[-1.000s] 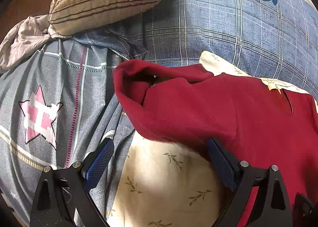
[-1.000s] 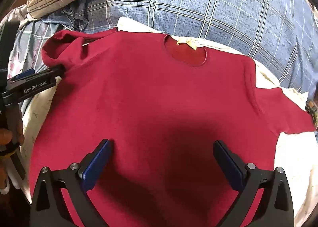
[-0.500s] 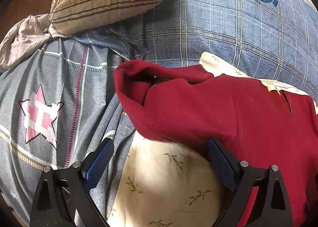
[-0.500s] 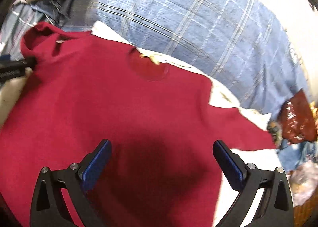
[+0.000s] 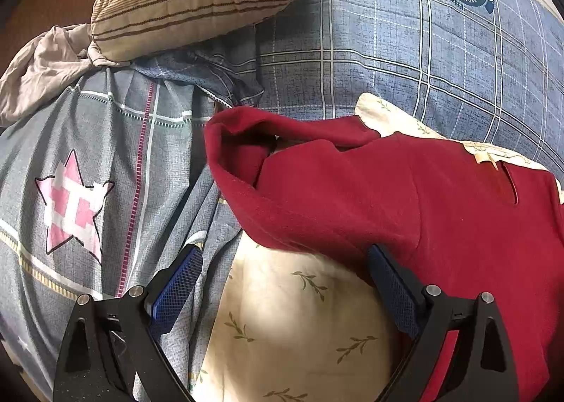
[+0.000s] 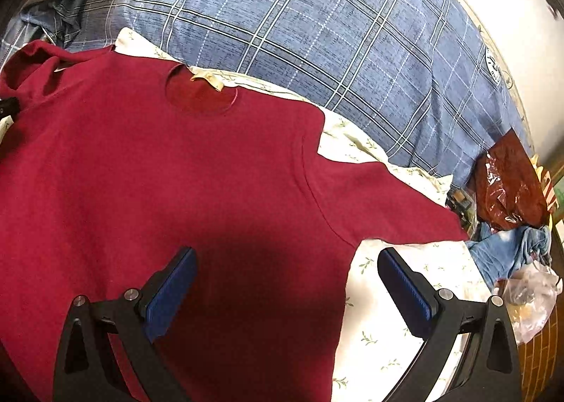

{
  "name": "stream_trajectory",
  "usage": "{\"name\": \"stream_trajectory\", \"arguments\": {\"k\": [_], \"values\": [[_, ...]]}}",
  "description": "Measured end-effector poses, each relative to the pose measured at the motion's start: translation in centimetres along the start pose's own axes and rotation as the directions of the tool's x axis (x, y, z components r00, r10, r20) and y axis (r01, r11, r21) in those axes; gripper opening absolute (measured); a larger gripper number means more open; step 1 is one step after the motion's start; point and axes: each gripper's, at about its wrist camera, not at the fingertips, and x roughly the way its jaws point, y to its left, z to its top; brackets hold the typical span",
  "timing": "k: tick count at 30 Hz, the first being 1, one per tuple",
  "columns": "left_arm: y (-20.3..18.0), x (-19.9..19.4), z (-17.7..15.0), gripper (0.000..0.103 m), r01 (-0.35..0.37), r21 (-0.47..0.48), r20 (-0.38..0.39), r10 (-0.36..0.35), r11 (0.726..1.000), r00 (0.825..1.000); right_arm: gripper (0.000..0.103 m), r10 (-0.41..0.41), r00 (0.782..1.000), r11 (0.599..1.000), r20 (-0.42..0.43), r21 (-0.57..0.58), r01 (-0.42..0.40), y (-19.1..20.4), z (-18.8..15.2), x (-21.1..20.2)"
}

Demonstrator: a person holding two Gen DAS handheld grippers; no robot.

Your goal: Fold small clothes

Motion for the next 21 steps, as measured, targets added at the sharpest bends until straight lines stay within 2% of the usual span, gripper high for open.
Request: {"name": "stream_trajectory", "arguments": {"k": [10, 12, 14, 16, 17, 18, 20, 21], "values": [[0.4, 0.0, 0.1, 0.094, 0.009, -0.003, -0.009, -0.009, 1.0, 1.0, 0.102, 0.027, 1.0, 1.0, 0.013, 0.004, -0.027, 0.3, 0.2, 0.0], [1.6, -0.1, 0.2, 0.095, 0.019, -0.043, -0.014, -0.02, 0.999, 1.0, 0.102, 0.06, 0.998, 0.998, 0.021, 0.009, -0.06, 0.5, 0.6, -0.1], [3.3, -0.1, 0.3, 0.096, 0.003, -0.102, -0.017, -0.004, 0.995, 1.0, 0.102, 0.132, 0.99, 0.991, 0.04, 0.008, -0.133, 1.0, 1.4, -0.2], [4.9, 0.2, 0.4, 0.095, -0.028, -0.162, -0.032, 0.023, 0.986, 0.999, 0.102, 0.264, 0.963, 0.964, 0.058, 0.01, -0.265, 1.9, 2.7, -0.4], [5.7, 0.5, 0.5, 0.095, -0.046, -0.191, -0.043, 0.039, 0.981, 0.998, 0.101, 0.335, 0.94, 0.942, 0.065, 0.01, -0.336, 2.4, 3.4, -0.4], [6.2, 0.6, 0.5, 0.094, -0.054, -0.21, -0.051, 0.044, 0.976, 0.998, 0.1, 0.428, 0.9, 0.903, 0.077, 0.001, -0.43, 3.2, 4.3, -0.4], [7.4, 1.1, 0.8, 0.094, -0.047, -0.263, -0.067, 0.03, 0.964, 0.997, 0.1, 0.52, 0.849, 0.854, 0.091, -0.018, -0.521, 4.7, 5.7, -0.5], [8.0, 1.4, 0.9, 0.094, -0.037, -0.296, -0.068, 0.018, 0.954, 0.998, 0.097, 0.543, 0.834, 0.839, 0.1, -0.028, -0.543, 5.4, 6.1, -0.6]]}}
